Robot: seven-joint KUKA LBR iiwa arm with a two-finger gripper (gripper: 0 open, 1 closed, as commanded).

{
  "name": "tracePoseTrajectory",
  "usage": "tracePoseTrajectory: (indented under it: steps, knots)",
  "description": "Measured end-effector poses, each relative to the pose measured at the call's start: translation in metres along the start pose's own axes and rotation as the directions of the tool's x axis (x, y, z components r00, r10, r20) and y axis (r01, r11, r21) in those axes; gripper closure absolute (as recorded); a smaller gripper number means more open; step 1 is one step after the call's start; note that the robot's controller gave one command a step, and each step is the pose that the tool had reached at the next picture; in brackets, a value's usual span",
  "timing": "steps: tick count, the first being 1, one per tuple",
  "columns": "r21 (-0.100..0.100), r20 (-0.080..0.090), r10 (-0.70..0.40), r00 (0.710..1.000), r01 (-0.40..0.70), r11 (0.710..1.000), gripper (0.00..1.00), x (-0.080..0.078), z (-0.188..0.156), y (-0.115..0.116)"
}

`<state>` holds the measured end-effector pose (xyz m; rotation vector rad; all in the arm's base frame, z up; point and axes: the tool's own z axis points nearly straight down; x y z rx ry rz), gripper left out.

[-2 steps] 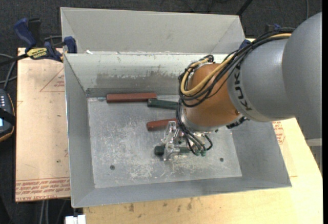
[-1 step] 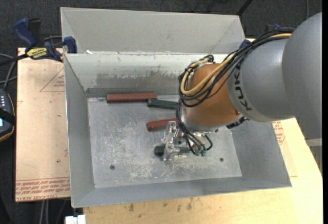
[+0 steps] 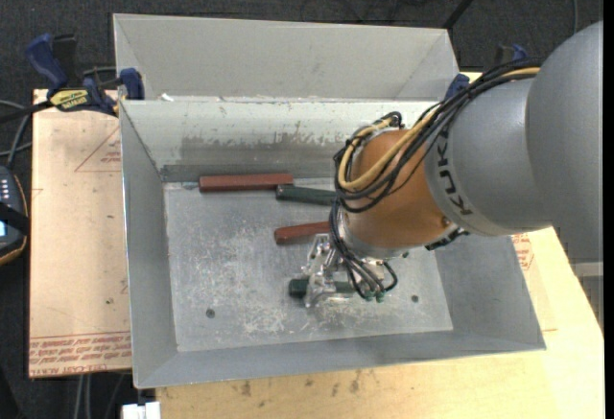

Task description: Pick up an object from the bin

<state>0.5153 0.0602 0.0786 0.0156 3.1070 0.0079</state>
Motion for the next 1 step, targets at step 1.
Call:
tracePoseTrajectory:
  steps: [1]
  knots:
    - [0.005,-0.025,0.051,0.998,-0.051,0.999,1.0,-0.0325,-0.1603,0.0031]
